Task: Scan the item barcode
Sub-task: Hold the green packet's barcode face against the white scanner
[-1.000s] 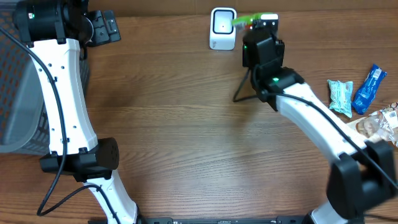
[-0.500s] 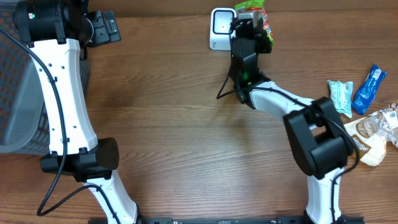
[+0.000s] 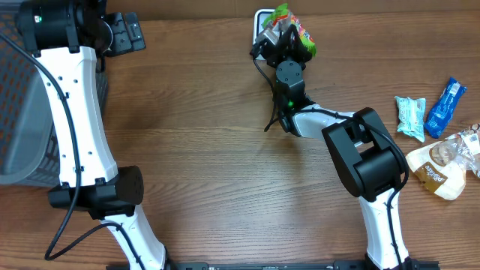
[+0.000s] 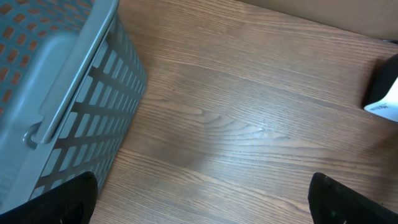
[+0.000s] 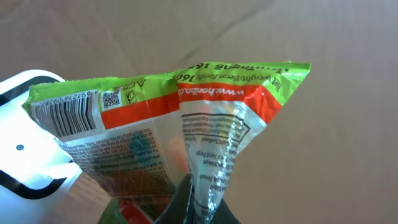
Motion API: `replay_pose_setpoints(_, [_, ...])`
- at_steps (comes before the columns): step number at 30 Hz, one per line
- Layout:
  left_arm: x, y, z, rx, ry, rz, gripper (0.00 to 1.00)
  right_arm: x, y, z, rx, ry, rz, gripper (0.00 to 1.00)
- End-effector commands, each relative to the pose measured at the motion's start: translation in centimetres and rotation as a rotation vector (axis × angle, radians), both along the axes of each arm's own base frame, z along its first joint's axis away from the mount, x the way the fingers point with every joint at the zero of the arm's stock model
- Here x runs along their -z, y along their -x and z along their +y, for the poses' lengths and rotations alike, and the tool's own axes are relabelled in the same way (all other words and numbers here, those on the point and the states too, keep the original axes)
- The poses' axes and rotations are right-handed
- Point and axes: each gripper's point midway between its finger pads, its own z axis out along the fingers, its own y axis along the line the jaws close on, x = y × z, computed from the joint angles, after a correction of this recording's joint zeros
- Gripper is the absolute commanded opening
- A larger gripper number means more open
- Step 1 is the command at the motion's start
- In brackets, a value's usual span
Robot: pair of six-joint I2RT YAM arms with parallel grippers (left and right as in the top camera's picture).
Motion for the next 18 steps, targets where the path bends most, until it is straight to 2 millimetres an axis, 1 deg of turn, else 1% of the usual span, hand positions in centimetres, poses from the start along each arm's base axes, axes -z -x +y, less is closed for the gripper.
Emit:
replay_pose_setpoints(1, [-1.3, 0.4, -0.3, 0.016, -0.012, -0.032, 1.00, -2.1, -0.3, 1.6, -0.072, 0.111, -0.038, 0.04])
replay_pose_setpoints(3, [-1.3, 0.4, -0.3, 0.016, -0.012, -0.032, 1.00, -2.2, -0.5, 2.2, -0.116, 0.173, -0.039, 0.04])
replay_pose_setpoints(6, [-1.3, 0.4, -0.3, 0.016, -0.012, -0.032, 1.00, -2.5, -0.9, 2.7, -0.176, 0.203, -0.052, 0.04])
replay_pose_setpoints(14, [-1.3, 0.4, -0.3, 0.016, -0.012, -0.032, 1.00, -6.3, -4.1, 0.3, -0.112, 0.172, -0.138, 0.04])
replay_pose_setpoints(16, [-1.4, 0.4, -0.3, 0.016, -0.012, -0.033, 1.00, -6.4, -4.7, 0.3, -0.110, 0.172, -0.141, 0.04])
replay_pose_setpoints(18, [-1.3, 0.4, -0.3, 0.016, -0.012, -0.032, 1.00, -6.1, -5.4, 0.5, -0.118, 0.175, -0.141, 0.04])
